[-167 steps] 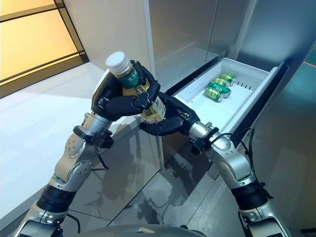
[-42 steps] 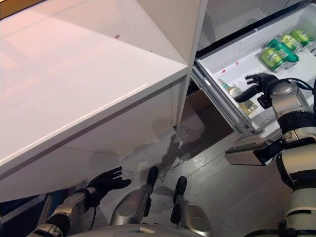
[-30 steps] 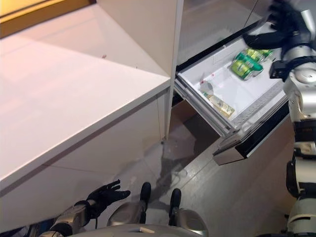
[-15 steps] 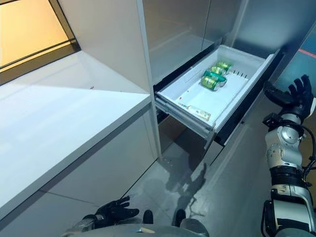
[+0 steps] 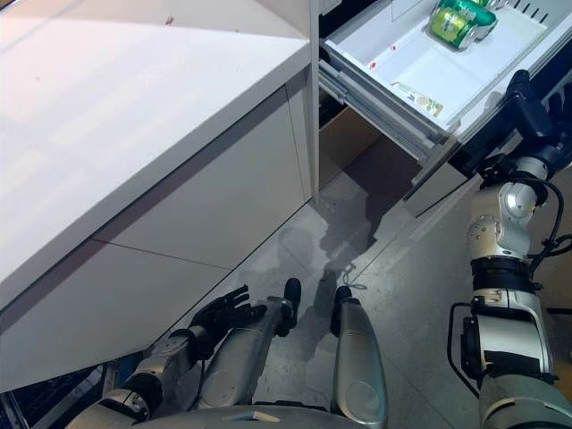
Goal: Put drinks into fridge and close the fridge
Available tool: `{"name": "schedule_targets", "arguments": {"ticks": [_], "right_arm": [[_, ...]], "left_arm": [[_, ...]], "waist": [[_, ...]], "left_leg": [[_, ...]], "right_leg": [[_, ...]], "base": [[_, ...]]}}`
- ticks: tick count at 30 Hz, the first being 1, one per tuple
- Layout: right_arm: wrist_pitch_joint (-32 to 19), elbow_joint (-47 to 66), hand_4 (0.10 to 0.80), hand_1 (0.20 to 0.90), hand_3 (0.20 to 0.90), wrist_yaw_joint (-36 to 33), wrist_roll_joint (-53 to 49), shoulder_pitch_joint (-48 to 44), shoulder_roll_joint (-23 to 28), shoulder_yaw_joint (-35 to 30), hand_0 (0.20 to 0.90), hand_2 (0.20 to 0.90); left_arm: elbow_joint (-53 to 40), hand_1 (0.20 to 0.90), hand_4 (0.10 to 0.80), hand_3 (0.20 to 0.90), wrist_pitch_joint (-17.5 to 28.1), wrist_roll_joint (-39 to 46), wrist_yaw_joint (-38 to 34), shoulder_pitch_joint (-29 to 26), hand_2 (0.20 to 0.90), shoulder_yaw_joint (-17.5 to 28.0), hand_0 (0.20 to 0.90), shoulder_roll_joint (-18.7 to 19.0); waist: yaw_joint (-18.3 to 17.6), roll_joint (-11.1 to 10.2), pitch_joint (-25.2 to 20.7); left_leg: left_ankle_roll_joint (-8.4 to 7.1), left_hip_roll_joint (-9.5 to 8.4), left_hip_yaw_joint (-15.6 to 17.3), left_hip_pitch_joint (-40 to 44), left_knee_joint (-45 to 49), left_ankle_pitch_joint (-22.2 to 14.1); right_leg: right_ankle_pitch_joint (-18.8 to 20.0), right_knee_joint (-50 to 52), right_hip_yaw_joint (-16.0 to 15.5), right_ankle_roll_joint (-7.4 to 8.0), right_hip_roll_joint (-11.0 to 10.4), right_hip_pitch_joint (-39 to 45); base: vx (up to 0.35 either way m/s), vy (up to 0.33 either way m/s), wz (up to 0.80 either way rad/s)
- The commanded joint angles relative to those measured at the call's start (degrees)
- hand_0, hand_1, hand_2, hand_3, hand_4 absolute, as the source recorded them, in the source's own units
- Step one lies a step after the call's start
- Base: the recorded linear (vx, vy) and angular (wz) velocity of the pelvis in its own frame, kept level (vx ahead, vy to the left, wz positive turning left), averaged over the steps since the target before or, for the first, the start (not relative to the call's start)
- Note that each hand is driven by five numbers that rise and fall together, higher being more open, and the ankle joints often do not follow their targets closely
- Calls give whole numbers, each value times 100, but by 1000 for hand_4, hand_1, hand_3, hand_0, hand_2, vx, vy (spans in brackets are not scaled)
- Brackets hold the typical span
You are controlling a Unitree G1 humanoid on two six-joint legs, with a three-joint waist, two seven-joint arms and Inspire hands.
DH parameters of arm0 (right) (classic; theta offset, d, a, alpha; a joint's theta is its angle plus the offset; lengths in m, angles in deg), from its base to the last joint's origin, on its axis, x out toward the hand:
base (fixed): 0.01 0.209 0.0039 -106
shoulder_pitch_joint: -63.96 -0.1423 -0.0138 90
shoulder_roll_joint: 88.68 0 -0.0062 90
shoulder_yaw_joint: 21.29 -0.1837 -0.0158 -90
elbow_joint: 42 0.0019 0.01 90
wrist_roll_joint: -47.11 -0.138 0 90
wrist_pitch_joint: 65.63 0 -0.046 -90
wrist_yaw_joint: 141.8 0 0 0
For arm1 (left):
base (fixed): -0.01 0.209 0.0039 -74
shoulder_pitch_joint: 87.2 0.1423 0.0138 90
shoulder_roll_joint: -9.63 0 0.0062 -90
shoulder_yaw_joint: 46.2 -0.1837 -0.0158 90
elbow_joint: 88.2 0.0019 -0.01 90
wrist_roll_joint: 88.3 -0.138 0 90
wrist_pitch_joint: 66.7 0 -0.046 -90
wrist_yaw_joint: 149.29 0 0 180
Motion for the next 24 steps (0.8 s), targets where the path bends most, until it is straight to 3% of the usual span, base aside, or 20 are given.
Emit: {"name": "schedule_targets", "arguments": {"ticks": [1, 10, 17, 24], "right_arm": [[19, 183, 800, 900, 900, 908, 0, -241, 167, 672, 900, 900], [385, 704, 800, 900, 900, 2166, 233, -546, 196, 1258, 900, 900], [561, 349, 800, 900, 900, 2281, -48, -1133, 374, 1608, 900, 900], [994, -285, 800, 900, 900, 2184, -602, -1617, 414, 1790, 900, 900]], "left_arm": [[-67, 900, 800, 900, 74, 36, -77, 382, 900, -157, 900, 81], [-258, 900, 800, 900, 125, 88, 56, 503, 900, -135, 900, 219], [-258, 900, 800, 900, 142, 131, 192, 571, 900, -258, 900, 409], [13, 900, 800, 900, 108, -44, 258, 784, 900, -214, 900, 528]], "waist": [[224, 38, -124], [428, -13, -60], [703, -55, -143], [979, -168, -534]], "left_leg": [[178, -167, 50, 233, 495, -1046], [62, -93, -94, 466, -138, -646], [-50, -14, -430, 949, -953, -301], [-164, 74, -712, 1581, -1913, 30]], "right_leg": [[-61, -45, -120, -140, 153, 377], [121, -391, -258, -10, 122, 597], [350, -1259, -511, 118, 39, 1236], [632, -2336, -856, 203, 0, 2019]], "base": [[-11, 59, -7], [16, 29, -2], [51, -26, 16], [89, -15, 26]]}}
